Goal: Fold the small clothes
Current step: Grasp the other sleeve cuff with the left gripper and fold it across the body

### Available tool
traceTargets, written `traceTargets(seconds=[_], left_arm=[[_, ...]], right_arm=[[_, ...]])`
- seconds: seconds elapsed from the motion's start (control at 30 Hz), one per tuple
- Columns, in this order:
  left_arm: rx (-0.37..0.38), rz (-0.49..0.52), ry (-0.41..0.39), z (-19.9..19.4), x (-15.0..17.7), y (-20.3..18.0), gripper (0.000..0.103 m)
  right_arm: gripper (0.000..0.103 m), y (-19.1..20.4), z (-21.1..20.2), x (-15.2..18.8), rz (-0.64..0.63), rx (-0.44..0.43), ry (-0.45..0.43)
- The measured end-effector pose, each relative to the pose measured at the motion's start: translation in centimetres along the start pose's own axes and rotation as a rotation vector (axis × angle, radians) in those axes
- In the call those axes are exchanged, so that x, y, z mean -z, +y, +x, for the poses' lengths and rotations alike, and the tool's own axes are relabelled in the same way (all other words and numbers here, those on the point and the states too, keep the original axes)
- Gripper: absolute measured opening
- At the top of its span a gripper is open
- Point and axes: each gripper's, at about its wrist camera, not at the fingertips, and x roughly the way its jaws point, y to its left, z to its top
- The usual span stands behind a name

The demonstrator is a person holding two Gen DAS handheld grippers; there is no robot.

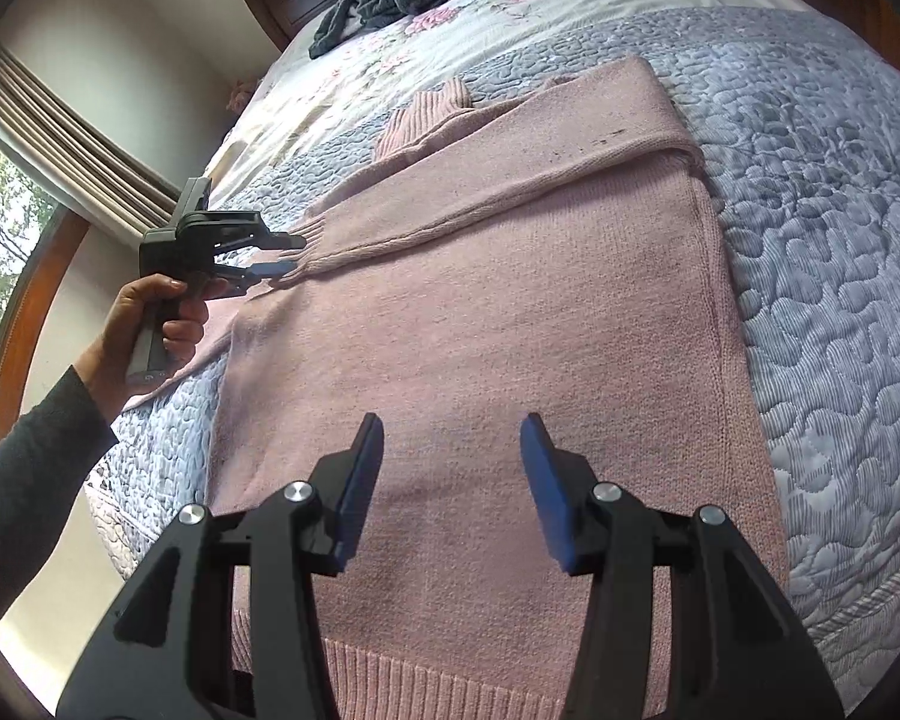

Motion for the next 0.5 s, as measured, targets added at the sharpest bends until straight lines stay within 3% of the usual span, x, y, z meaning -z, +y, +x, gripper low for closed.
traceTargets(seconds=[0.07,0.13,0.2,0.33,0.4,0.5], left_arm=[[0.012,-0.023,-0.048,-2.0,0.6,1.2,0.041],[-0.003,-0.04,-0.104,-5.0,1.8,3.1,0.054],[0.02,-0.076,-0.162,-8.8,3.1,6.3,0.055],[-0.008,-0.225,-0.356,-18.5,7.1,15.5,0.073],[-0.016,-0.327,-0.443,-23.1,9.6,20.8,0.074],[-0.095,-0.466,-0.545,-28.4,12.5,28.0,0.075]], right_arm=[[0.048,0.7,-0.1,0.0,-0.025,0.003,0.007],[0.048,1.5,0.1,-0.1,-0.043,0.006,0.018],[0.049,2.5,0.2,0.0,-0.055,0.001,0.025],[0.057,5.4,0.5,-0.1,-0.09,-0.026,0.018],[0.057,7.1,1.1,-0.1,-0.111,-0.045,0.028],[0.057,9.9,2.2,0.3,-0.149,-0.066,0.058]])
